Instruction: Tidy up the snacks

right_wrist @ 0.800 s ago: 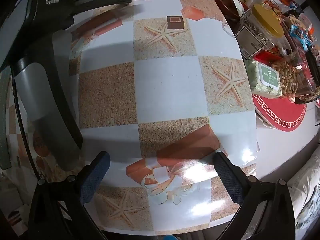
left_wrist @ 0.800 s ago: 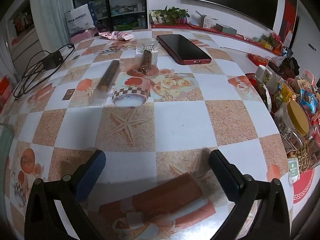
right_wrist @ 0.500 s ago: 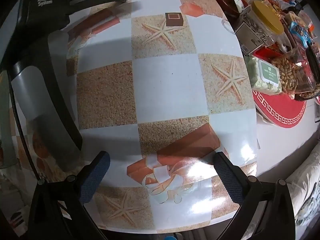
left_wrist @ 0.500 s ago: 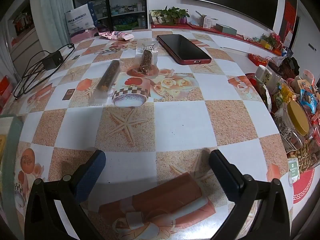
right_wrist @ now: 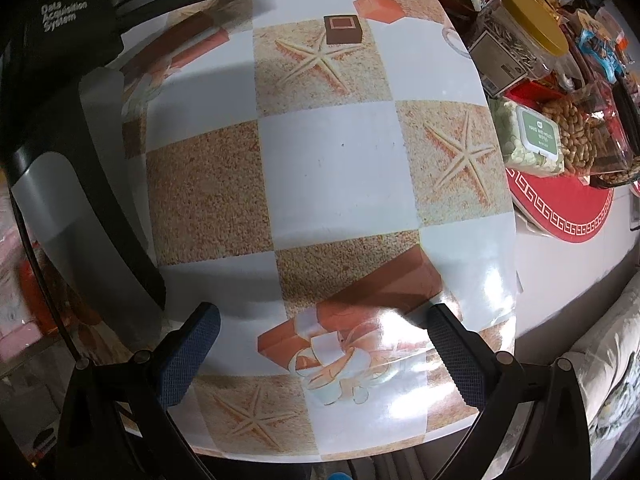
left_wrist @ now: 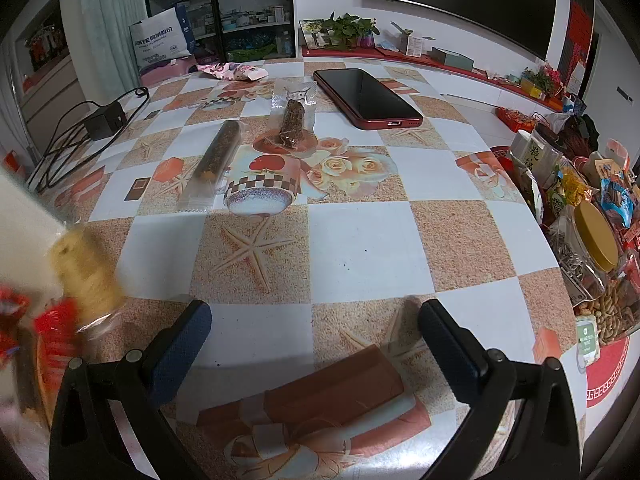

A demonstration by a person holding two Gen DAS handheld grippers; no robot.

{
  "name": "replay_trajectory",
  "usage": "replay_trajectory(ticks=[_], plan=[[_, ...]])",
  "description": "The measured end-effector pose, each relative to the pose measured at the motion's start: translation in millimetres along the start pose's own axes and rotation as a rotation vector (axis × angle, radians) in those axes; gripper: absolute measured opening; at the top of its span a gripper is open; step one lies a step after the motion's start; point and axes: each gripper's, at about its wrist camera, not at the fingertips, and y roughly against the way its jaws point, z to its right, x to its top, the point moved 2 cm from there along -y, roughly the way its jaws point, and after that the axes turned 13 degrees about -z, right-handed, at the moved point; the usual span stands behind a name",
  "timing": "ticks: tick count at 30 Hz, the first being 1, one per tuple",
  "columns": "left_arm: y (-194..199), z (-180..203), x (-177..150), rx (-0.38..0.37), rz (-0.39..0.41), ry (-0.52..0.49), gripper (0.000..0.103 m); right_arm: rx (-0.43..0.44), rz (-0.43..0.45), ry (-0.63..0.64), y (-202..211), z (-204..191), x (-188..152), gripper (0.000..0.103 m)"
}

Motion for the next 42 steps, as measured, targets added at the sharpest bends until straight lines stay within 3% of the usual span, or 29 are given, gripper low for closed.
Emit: replay_trajectory(ticks=[8,24,38,42], plan=[[-0.2,0.1,-0.1,0.000,0.000,0.000,0.103,-0.019,-0.046,-0.018,-2.5,-0.9,-1.7,0.103],[-0.2,0.1,-0.1,0.000,0.000,0.000,0.103,0.038,-0.026,0.009,-2.5,0.2,-4.0,0.103],[-0.2,0.1,0.0,0.000,0.000,0.000,0.103,0.035,-0.024,0.011,0.2,-2.8,-11.8,0.103],[0.0,0.1,0.2,0.000,0.000,0.000,0.103,0.027,-0.068,0.031,0.1,-4.2,-9.3,0.103]])
